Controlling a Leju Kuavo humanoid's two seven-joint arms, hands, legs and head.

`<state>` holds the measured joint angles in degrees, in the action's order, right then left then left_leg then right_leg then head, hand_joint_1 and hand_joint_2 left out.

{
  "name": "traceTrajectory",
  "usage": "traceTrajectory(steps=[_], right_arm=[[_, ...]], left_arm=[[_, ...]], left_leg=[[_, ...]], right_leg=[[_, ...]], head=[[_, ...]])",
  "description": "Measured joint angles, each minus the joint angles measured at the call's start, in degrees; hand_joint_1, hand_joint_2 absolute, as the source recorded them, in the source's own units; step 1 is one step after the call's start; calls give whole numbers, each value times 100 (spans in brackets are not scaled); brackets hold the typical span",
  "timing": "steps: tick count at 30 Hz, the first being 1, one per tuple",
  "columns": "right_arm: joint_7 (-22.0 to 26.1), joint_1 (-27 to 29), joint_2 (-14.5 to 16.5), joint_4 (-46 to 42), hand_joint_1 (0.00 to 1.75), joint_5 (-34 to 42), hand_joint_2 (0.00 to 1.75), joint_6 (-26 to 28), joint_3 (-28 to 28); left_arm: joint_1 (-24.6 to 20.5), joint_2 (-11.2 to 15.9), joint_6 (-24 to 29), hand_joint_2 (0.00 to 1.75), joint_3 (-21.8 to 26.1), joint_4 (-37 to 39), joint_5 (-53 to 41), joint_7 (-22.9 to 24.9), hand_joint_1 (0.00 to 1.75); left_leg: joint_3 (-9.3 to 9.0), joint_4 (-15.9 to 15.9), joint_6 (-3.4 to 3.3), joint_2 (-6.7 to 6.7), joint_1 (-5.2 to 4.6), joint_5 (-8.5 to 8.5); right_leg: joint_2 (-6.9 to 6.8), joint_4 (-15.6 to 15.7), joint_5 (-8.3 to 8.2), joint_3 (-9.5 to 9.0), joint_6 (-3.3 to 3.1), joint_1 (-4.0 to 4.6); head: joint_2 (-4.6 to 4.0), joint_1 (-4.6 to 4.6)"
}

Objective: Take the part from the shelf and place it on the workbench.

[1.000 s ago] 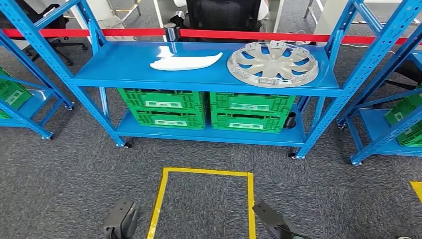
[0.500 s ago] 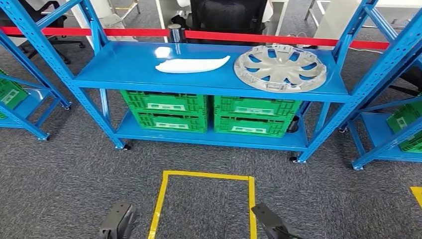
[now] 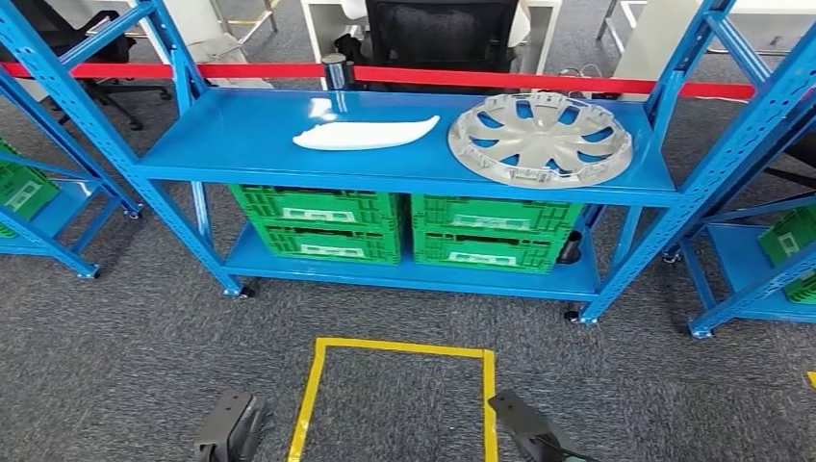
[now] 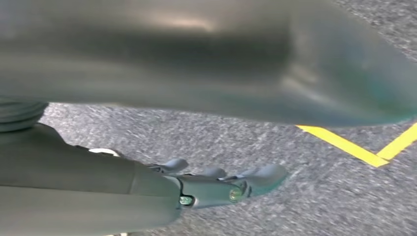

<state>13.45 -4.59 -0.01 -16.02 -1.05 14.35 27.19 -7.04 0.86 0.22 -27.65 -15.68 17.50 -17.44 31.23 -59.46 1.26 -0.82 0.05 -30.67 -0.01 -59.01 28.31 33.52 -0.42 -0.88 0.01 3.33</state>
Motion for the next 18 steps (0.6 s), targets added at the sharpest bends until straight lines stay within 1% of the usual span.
traceTrajectory(steps=[1,2,3,4,5,6,7,8,9,10,11,12,14,15,16,17,18], right_arm=[[1,-4,0,0,0,0,0,-1,0],[3,-6,0,0,0,4,0,-2,0],[2,-6,-1,0,0,14,0,-3,0],[1,-5,-1,0,0,28,0,-4,-1],[-1,-2,-2,0,0,45,0,-9,-2],[-2,-1,-3,0,0,62,0,-14,-5],[-2,-1,-3,0,0,74,0,-20,-9],[-1,0,-1,0,0,83,0,-25,-13],[-1,-2,3,0,0,90,0,-27,-17],[-1,-4,6,0,0,93,0,-27,-21],[-1,-3,9,0,0,94,0,-27,-25],[-2,-3,14,0,0,92,0,-27,-28],[-1,-1,22,-1,0,74,0,-19,-31],[0,-4,26,-2,0,59,0,-12,-31],[1,-7,26,-2,0,42,0,-6,-31],[0,-6,26,-2,0,28,0,-2,-31],[-2,-1,26,-2,0,15,0,-1,-31]], left_arm=[[-2,2,0,0,0,-1,1,-2,0],[0,2,0,0,-1,-1,1,-3,0],[4,0,0,0,-1,0,1,-4,0],[12,-2,0,0,-2,1,1,-4,0],[20,-3,0,0,-4,2,1,-4,0],[24,-4,0,0,-5,2,1,-4,0],[23,-3,0,0,-6,2,1,-4,0],[21,-1,0,0,-7,2,1,-4,0],[18,6,0,0,-7,5,1,-4,0],[15,12,0,0,-9,8,1,-4,0],[18,18,0,0,-11,11,1,-5,0],[23,22,0,0,-13,14,5,-7,0],[43,26,1,0,-15,17,21,-20,0],[47,28,2,0,-14,18,33,-29,0],[45,31,3,0,-14,19,43,-40,0],[44,31,4,0,-14,19,54,-50,0],[44,29,4,0,-14,19,65,-59,0]], left_leg=[[103,-235,31,10,7,-120],[273,-580,56,21,13,-272],[496,-984,76,29,18,-428],[704,-1327,88,34,23,-523],[838,-1500,92,37,25,-512],[868,-1461,85,39,26,-385],[782,-1192,68,41,25,-152],[633,-792,40,43,20,108],[479,-420,10,44,5,294],[358,-135,-21,45,-9,393],[301,6,-47,44,-25,403],[285,36,-68,42,-40,364],[256,96,-126,36,-24,353],[225,131,-164,37,-10,353],[193,166,-200,40,5,352],[166,182,-231,45,9,343],[149,186,-255,48,8,326]], right_leg=[[-4,19,10,-37,-33,-11],[-8,25,29,-68,-57,-10],[-12,26,51,-91,-76,-8],[-13,24,74,-112,-88,-5],[-9,23,97,-135,-92,-2],[-3,22,122,-166,-90,-1],[3,22,151,-208,-83,1],[9,23,182,-250,-70,1],[12,20,215,-284,-48,9],[15,17,238,-297,-21,14],[15,19,252,-296,8,17],[16,28,257,-293,41,19],[15,43,275,-309,106,19],[14,-26,320,-289,135,18],[14,-205,414,-209,160,19],[14,-514,554,-51,177,13],[14,-906,712,171,193,13]], head=[[1,3],[1,7],[1,10],[1,10],[0,10],[-1,10],[-1,10],[-1,10],[-1,11],[-1,11],[-1,11],[-1,10],[-1,8],[-1,5],[-1,2],[0,-2],[0,-7]])
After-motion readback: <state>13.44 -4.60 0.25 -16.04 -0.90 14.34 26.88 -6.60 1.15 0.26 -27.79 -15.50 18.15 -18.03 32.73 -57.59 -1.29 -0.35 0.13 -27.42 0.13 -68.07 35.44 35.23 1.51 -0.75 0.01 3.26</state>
